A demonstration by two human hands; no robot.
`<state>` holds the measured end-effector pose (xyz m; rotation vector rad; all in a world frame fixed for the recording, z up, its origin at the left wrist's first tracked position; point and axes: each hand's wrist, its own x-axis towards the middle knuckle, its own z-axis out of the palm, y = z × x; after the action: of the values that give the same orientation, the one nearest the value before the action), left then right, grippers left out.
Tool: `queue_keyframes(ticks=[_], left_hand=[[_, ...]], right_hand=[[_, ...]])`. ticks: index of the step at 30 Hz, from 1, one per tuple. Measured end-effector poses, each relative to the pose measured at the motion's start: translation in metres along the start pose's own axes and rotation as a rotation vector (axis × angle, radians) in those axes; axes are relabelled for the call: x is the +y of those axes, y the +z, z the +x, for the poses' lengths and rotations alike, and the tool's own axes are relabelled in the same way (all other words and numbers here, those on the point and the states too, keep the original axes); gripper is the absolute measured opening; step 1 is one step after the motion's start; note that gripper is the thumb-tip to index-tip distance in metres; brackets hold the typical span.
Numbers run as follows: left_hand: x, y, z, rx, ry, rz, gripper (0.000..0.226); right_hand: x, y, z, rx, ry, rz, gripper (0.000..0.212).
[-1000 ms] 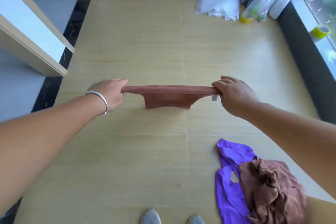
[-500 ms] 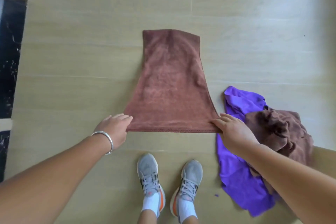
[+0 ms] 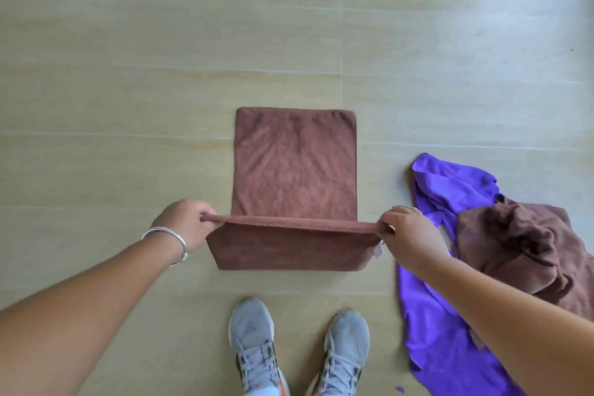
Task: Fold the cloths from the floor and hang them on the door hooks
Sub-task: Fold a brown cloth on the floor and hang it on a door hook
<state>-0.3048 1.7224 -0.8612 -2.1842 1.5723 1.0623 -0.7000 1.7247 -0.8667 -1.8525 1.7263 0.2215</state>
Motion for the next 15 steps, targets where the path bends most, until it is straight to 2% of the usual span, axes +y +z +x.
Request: queue_keyframes(ticks=[5, 8, 9, 10, 11, 13, 15], left_hand=[[0.016, -0.027, 0.106, 0.115, 0.021, -0.091, 0.024], [0.031, -0.036, 0.178, 0.189, 0.062, -0.112, 0.013], [0.036, -0.036, 0.199, 0.229, 0.082, -0.137, 0.016], [0.039, -0.034, 0.216, 0.280, 0.113, -0.144, 0.033], [0.041, -0.030, 0.227, 0.333, 0.155, -0.117, 0.048], [0.041, -0.008, 0.230, 0.417, 0.296, -0.007, 0.058], [0.026, 0.031, 0.208, 0.381, 0.492, 0.140, 0.061]], right_hand=[[0.008, -0.015, 0.110, 0.155, 0.081, 0.061, 0.018], [0.012, -0.015, 0.183, 0.250, 0.127, 0.117, 0.016], [0.012, -0.010, 0.205, 0.287, 0.150, 0.126, 0.018], [0.011, -0.004, 0.224, 0.324, 0.177, 0.106, 0.029], [0.010, 0.004, 0.238, 0.356, 0.204, 0.087, 0.041], [0.004, 0.024, 0.251, 0.395, 0.182, 0.021, 0.050], [-0.002, 0.052, 0.239, 0.322, 0.021, -0.180, 0.050]])
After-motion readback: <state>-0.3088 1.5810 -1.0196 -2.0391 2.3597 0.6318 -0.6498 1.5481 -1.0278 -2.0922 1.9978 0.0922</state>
